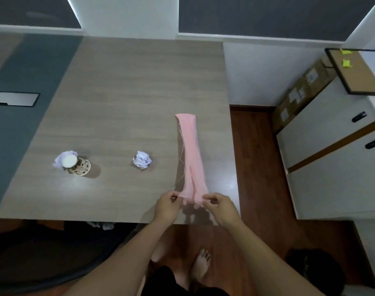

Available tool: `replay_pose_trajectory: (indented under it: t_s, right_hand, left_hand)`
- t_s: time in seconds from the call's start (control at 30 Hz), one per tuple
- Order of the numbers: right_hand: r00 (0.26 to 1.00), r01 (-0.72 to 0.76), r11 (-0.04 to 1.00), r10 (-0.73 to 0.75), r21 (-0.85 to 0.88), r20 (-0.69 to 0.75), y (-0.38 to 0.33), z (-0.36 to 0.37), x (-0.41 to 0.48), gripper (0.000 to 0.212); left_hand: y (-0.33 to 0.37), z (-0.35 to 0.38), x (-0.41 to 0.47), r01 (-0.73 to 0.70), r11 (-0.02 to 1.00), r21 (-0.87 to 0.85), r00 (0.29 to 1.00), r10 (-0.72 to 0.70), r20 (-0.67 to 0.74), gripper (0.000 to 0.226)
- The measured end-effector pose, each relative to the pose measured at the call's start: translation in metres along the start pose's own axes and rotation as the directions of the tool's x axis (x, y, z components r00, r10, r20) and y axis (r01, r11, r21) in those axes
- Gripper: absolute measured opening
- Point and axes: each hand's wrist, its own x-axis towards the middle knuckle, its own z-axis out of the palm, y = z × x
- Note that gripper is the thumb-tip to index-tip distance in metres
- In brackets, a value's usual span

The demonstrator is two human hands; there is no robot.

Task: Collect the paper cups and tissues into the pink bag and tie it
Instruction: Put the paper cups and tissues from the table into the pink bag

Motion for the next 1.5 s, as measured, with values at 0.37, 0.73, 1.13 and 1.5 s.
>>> replay_pose_trajectory:
  t_s: [0.37,0.73,1.13,1.5]
  right_hand:
    - [0.981,0.079,0.945,-0.015,0.319,-0.196,-0.048,-0.059,-0.006,0.018]
    - [0.911,0.221,0.954,-0.276,-0.203,-0.307,-0.116,-0.024,-0.002,0.03]
    - [0.938,0.326,0.939,-0.336,-0.11,-0.084,-0.169,0.025,0.014,0.029]
    - [0.996,-0.077,0.612,0.074,0.787,0.04,-0.219,0.017,0.031,0.026]
  left_hand:
    - [0.066,-0.071,-0.023,0.016,0.745,-0.666,0.982,-0.136,-0.128,0.03]
    - [0.104,-0.122,0.01,-0.112,0.853,-0.509,0.994,0.099,-0.054,0.023]
    - [0.112,-0.149,0.04,-0.144,0.946,-0.29,0.967,0.197,0.159,0.032]
    - [0.107,-0.135,0.038,-0.189,0.959,-0.209,0.969,0.217,0.121,0.006]
